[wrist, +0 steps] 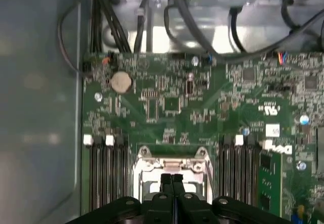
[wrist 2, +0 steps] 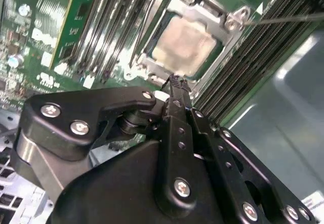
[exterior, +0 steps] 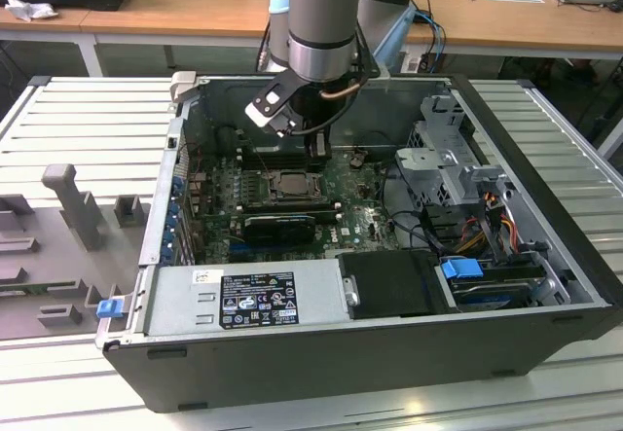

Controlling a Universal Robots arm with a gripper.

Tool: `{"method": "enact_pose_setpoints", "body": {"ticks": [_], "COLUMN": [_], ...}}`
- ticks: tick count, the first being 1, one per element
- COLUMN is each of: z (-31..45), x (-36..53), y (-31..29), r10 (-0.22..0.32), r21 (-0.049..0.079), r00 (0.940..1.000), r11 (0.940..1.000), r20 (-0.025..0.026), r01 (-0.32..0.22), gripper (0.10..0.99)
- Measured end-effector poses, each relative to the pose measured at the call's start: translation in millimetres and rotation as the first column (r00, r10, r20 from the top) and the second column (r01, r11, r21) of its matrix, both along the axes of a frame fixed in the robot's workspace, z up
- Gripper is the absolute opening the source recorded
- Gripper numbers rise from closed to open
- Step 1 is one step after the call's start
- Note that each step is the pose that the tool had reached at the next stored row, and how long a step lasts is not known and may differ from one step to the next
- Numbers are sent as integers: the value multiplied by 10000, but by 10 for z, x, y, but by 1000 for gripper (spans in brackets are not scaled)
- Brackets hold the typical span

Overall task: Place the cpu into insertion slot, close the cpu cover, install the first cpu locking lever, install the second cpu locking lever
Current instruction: 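Close the cpu cover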

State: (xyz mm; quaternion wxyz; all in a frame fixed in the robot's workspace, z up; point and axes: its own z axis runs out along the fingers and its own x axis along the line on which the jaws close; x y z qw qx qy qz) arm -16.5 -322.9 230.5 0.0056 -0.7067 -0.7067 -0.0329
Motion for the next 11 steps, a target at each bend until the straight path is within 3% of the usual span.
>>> {"method": "enact_pose_setpoints", "body": {"ticks": [5,11], "z": [-34,-35], "x": [-161,-214], "y": [0,0], "r10": [55,57], "r21": [0,-1], "r00": [10000,10000], "r11": [10000,10000], "r20": [-32,-32], "r01": [-55,-57], "gripper": [106,106]}}
